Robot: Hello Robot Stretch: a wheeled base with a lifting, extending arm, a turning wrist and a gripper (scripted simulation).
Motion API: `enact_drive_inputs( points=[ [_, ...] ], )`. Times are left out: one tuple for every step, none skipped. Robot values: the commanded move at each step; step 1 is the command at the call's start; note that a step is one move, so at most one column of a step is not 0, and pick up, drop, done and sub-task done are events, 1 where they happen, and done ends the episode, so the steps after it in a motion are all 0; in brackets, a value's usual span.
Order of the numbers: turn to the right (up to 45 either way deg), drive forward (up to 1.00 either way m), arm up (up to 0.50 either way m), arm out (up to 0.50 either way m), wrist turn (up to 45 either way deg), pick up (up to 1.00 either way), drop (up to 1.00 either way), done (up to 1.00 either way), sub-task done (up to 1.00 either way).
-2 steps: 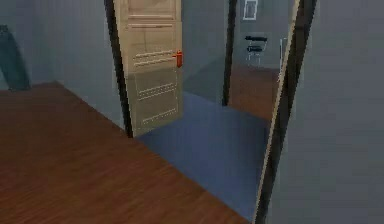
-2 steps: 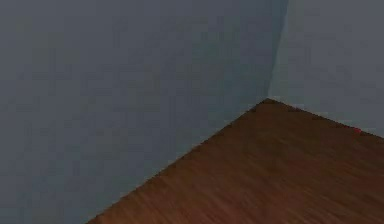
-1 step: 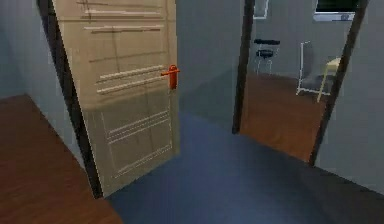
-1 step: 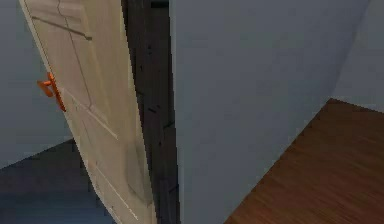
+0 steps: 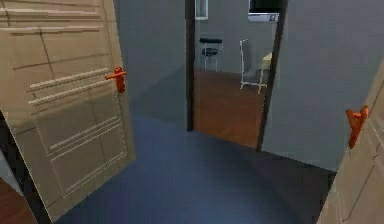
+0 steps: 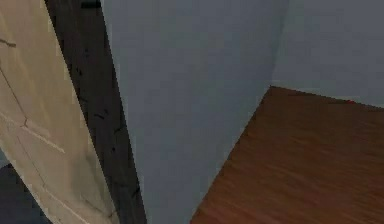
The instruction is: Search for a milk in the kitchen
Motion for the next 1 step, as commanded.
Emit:
enact_drive_inputs(
  points=[
    [0.0,0.20,0.00,0.00,0.0,0.00,0.00,0.00,0.00]
  ],
)
